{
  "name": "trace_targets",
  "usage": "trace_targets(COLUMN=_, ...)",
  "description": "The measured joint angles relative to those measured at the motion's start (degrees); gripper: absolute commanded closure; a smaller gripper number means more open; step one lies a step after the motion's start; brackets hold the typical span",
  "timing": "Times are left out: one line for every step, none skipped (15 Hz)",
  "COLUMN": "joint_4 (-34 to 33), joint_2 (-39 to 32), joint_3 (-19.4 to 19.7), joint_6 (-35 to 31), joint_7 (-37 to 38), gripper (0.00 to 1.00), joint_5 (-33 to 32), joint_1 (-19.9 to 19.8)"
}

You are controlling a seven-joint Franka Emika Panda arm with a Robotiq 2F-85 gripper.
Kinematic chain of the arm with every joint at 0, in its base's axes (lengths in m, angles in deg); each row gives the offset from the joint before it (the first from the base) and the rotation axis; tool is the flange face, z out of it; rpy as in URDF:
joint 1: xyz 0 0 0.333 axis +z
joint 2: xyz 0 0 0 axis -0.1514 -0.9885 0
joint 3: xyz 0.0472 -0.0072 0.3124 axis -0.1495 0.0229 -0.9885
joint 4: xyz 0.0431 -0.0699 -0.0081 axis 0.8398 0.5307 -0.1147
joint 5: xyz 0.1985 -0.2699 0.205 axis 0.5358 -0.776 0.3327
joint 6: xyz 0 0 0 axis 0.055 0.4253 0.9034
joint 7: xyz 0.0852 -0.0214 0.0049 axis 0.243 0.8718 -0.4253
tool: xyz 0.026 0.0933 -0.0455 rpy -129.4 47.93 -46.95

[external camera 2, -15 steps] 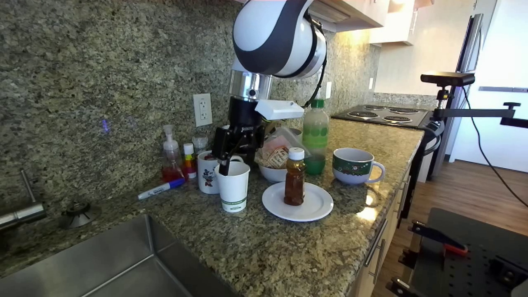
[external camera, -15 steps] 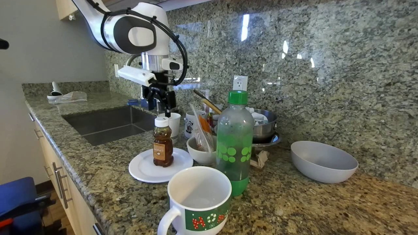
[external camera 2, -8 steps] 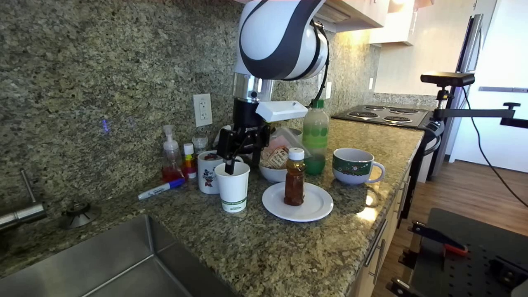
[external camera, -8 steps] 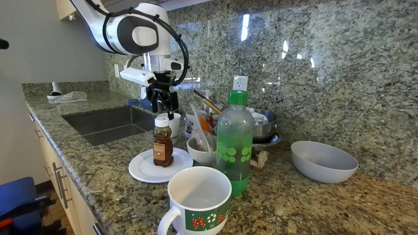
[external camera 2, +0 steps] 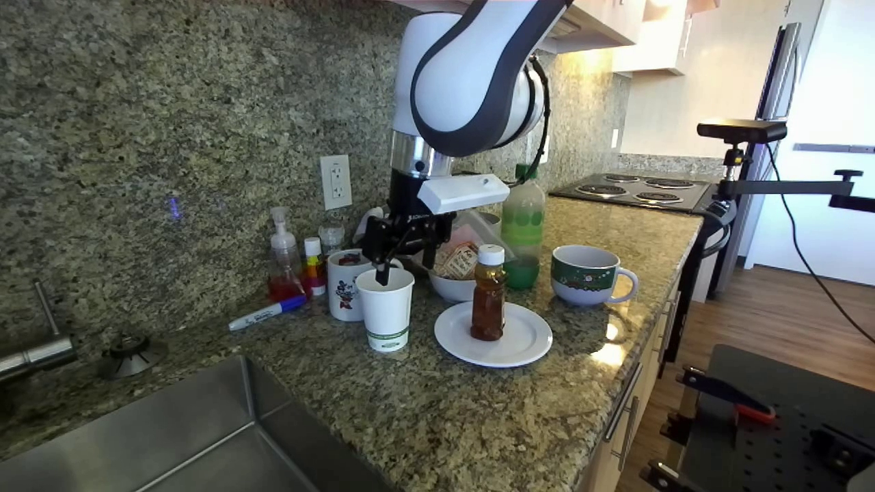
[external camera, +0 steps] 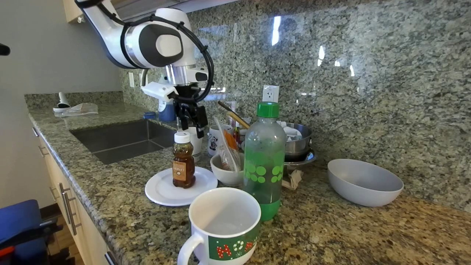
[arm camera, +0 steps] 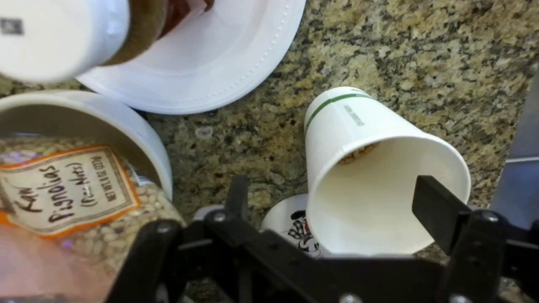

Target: Pour the contents in the cup into the mug cup

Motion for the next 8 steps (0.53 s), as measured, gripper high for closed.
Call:
trace_targets(joint_4=-0.09, joint_2=-0.43, joint_3=0.44, joint_6=-0.62, joint_7=1.71, gripper=0.00, joint_5=-0.97, joint_1=0.30)
trace_targets(joint_4=-0.18, joint_2=-0.91, joint_3=0.96, joint_6=-1.19, joint_7=3.37, gripper=0.00, joint_5=-1.85, joint_1=0.71)
trace_targets(joint_4=-0.34, joint_2=-1.47, joint_3=1.43, joint_6=-1.61, joint_7=4.88, gripper=0.00, joint_5=-2.60, joint_1=1.13)
trace_targets(joint_4=-0.54, joint_2=-2.06, joint_3=1.78, joint_6=-1.85, joint_7=6.24, gripper=0.04, joint_5=-3.19, joint_1=1.48)
trace_targets(joint_4=-0.80, joint_2=-2.64, joint_3=2.21, joint_6=-1.93, joint_7=7.43, gripper=0.26, joint_5=-3.65, joint_1=1.98)
trace_targets(joint_4=-1.10, joint_2=-3.23, joint_3=2.68, joint_6=-1.95, joint_7=8.57, gripper=0.28, joint_5=-4.02, joint_1=2.56)
trace_targets(joint_4=-1.45, joint_2=-3.76, joint_3=3.09, joint_6=-1.95, joint_7=9.55, gripper=0.30, joint_5=-4.26, joint_1=3.12)
trace_targets(joint_4=-1.79, joint_2=-4.22, joint_3=3.50, joint_6=-1.95, joint_7=10.42, gripper=0.36, joint_5=-4.56, joint_1=3.67)
